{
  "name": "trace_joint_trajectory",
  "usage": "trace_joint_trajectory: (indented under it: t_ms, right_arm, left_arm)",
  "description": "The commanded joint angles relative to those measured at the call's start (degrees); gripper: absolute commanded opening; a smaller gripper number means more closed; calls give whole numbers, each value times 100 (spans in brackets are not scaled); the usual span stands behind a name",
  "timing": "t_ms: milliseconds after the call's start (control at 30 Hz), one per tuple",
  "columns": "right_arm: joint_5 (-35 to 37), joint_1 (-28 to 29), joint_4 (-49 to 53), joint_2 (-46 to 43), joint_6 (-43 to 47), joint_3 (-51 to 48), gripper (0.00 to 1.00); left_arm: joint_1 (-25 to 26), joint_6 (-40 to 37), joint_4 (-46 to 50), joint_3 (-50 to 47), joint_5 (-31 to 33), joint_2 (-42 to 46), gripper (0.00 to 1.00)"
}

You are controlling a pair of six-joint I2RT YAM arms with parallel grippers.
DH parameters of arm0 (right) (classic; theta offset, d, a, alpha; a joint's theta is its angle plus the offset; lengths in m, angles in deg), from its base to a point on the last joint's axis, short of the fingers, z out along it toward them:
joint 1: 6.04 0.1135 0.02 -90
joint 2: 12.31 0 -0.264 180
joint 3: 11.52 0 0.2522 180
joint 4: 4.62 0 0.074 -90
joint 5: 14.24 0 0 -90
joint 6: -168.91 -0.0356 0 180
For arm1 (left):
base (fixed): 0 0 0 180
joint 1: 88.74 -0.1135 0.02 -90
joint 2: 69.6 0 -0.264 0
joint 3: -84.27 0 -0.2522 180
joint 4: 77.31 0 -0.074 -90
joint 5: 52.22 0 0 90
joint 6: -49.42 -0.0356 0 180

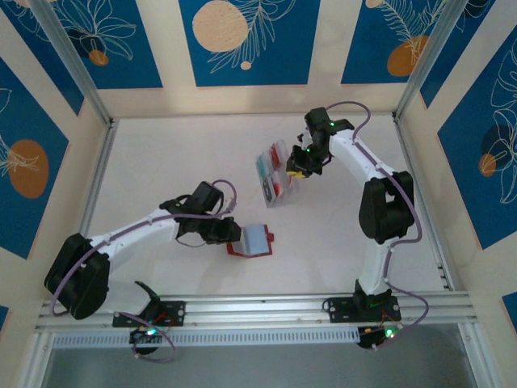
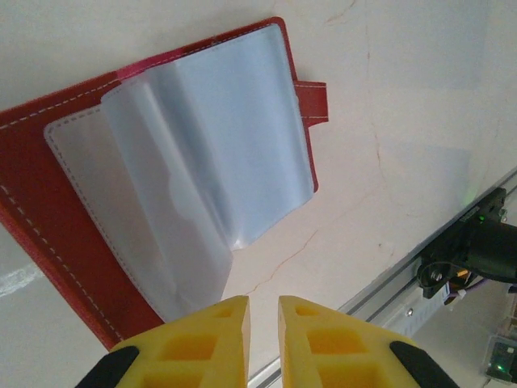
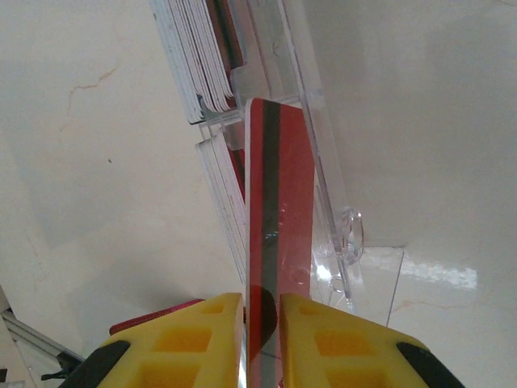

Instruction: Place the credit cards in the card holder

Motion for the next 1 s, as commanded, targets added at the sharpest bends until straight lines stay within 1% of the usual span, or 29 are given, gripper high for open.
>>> trace_joint_trajectory:
  t_ms: [0,167,233,267,400,500,600,667,733,800,967]
  right_arm:
    - [-369,-48,87,-118,-80,150,19]
    - [-469,-90,122,-151,-56,191,17]
    - [-449,-115,149,-138,-61,203,12]
    - [-474,-123,147,-130,-58,205,11]
    - [-497,-118,145,-130,-58,195,8]
    - [-560,-77,200,-157,-39,234,9]
    - [-290,-55,322,-156,-21,313,9]
    - [-6,-25,428,-135,6,380,3]
    - [234,2,554,-96,77,456,2]
    - [475,56,624,-47,130,492,0]
    - [809,146,639,11,268,459,0]
  left_arm:
    - [-67,77,-4,122,-190,94,16]
    - [-103,86,-30,94,-219,111,16]
    - [-111,103,-69,74,-247,137,16]
    - [-117,112,-69,65,-256,140,16]
    - [-154,129,-98,39,-292,181,15]
    - [-172,137,-113,30,-307,170,15]
    - [-178,150,-125,35,-325,167,15]
    - [-206,137,-87,84,-329,167,15]
    - [-249,129,7,205,-351,213,14]
    - [-318,149,120,417,-392,325,14]
    - [-475,130,601,1102,-313,441,11]
